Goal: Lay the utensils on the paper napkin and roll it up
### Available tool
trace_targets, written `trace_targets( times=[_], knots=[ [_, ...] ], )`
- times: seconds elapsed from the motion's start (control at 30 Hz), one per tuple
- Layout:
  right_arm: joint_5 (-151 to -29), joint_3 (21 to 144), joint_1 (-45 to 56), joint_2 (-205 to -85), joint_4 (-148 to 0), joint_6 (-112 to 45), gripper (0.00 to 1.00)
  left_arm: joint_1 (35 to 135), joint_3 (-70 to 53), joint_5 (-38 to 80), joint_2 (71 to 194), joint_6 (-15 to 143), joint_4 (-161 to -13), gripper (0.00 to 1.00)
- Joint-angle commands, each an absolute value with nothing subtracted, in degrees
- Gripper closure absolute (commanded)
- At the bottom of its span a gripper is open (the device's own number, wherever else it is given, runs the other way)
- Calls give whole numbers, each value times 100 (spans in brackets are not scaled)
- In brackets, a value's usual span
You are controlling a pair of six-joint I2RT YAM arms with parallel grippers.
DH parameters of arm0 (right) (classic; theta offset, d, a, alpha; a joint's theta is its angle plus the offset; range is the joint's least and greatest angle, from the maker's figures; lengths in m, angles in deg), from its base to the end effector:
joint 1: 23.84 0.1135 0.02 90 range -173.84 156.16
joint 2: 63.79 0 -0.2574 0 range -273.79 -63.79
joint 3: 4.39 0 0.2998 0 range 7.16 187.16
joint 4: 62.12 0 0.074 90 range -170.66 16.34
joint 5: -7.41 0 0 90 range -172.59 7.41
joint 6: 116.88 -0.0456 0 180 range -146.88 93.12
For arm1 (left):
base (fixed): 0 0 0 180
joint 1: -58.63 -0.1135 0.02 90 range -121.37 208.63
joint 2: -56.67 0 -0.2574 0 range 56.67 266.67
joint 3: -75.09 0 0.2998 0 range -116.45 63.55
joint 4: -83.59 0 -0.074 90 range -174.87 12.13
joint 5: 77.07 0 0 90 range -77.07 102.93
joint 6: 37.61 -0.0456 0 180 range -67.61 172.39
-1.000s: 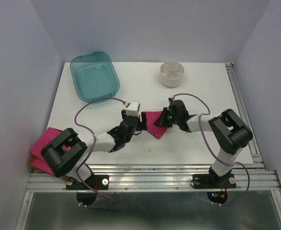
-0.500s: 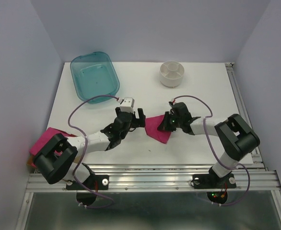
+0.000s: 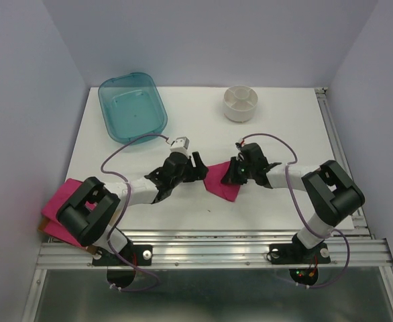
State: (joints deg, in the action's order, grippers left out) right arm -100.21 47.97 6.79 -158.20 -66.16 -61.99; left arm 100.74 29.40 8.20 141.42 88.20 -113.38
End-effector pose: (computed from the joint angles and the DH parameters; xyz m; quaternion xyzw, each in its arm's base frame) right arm 0.2889 0.1871 0.0847 -0.0214 0.9181 0.3198 0.2332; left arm 0.2547 -0.2251 0.1360 0.0225 0.8288 -0.3243 0.4555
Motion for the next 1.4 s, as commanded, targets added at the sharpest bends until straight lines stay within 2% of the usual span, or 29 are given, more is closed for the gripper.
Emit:
trace_targets(
  times=[0.0,0.07,0.47,0.5,0.67,0.73,0.77,0.83,1.2,1.37],
  knots=[
    [-10025,5005,736,-15836,-6892,-6089,98,9933,2690,1064,14315,9369,-11256,25],
    [-10025,5014,736,-15845,-6892,-6107,98,9871,2620,1266,14516,9475,-11281,30],
    [-10025,5066,736,-15854,-6883,-6142,98,9854,2505,1662,15098,9915,-11580,42],
    [-10025,5058,736,-15854,-6874,-6151,98,9862,2496,1653,15150,9950,-11615,47],
    [-10043,5057,736,-15871,-6857,-6151,98,9854,2452,1592,15230,9968,-11668,55],
    [-10051,5066,736,-15889,-6848,-6160,98,9854,2435,1548,15247,9907,-11677,64],
    [-10060,5066,736,-15889,-6857,-6160,98,9871,2409,1487,15256,9854,-11686,75],
    [-10060,5084,736,-15897,-6857,-6160,98,9871,2356,1425,15265,9740,-11660,78],
    [-10086,5198,736,-15950,-6901,-6221,98,10275,2154,502,15019,9168,-11572,79],
    [-10034,5295,736,-15933,-6918,-6335,97,10548,2040,309,15045,8931,-11571,94]
  ],
)
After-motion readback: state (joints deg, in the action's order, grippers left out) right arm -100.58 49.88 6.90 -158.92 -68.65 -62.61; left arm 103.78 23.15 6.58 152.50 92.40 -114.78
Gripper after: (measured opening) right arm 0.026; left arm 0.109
